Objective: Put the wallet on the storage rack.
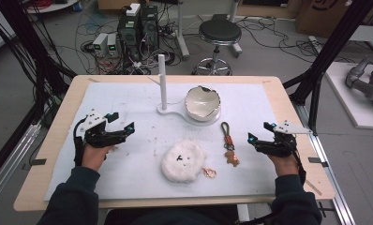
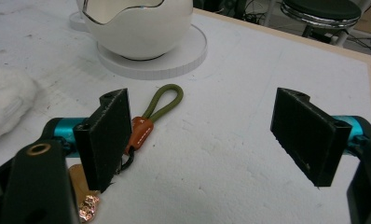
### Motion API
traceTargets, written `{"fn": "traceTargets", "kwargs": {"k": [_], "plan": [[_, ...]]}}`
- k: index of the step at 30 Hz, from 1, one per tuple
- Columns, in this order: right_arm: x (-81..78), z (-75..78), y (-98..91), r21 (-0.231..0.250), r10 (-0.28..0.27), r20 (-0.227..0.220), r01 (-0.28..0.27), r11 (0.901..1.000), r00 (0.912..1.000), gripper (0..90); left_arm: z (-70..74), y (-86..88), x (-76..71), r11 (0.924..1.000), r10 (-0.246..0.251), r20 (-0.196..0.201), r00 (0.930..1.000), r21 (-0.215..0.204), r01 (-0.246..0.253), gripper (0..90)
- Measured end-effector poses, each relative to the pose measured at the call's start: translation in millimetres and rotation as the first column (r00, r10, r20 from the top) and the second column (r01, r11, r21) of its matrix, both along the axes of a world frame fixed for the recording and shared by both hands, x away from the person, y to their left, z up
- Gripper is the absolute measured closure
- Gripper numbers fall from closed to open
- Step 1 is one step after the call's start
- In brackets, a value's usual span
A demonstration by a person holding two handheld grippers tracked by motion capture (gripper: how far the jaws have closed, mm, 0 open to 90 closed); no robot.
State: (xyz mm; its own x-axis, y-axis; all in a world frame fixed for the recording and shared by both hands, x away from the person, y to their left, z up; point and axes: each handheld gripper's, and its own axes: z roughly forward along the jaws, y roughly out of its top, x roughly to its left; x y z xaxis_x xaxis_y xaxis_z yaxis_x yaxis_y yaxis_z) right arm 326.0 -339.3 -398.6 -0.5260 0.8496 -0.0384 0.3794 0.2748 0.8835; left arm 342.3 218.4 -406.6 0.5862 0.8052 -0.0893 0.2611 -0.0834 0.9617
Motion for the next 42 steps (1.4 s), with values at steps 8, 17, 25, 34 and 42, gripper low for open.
{"fn": "traceTargets", "kwargs": {"k": [8, 17, 25, 34, 42], "plan": [[3.4, -3.0, 0.9, 0.001, 0.019, -0.012, -0.019, 0.9998, 0.9998, 20.9, -1.6, -14.4, 0.3, 0.9988, -0.048, -0.029, 0.9984, 0.01, 0.048, 20.1], [2.4, -2.9, 1.7, 0.012, 0.025, -0.015, -0.025, 0.9996, 0.9996, 20.8, -8.3, -45.5, -5.6, 0.985, -0.163, -0.09, 0.9824, 0.041, 0.168, 20.1], [5.1, -2.5, 14.6, 0.008, 0.054, -0.029, -0.054, 0.9985, 0.9981, 20.9, -23.2, -81.1, -16.6, 0.9603, -0.248, -0.221, 0.9432, 0.072, 0.27, 21.1], [9.9, -5.5, 21.9, 0.001, 0.082, -0.046, -0.082, 0.9967, 0.9956, 20.9, -34.6, -107.1, -19.7, 0.9155, -0.333, -0.338, 0.8803, 0.108, 0.388, 24.1], [8.3, -5.0, 24.8, 0.003, 0.095, -0.049, -0.095, 0.9955, 0.9943, 21.0, -40.5, -116.8, -18.0, 0.907, -0.334, -0.434, 0.8366, 0.094, 0.411, 32.9]]}}
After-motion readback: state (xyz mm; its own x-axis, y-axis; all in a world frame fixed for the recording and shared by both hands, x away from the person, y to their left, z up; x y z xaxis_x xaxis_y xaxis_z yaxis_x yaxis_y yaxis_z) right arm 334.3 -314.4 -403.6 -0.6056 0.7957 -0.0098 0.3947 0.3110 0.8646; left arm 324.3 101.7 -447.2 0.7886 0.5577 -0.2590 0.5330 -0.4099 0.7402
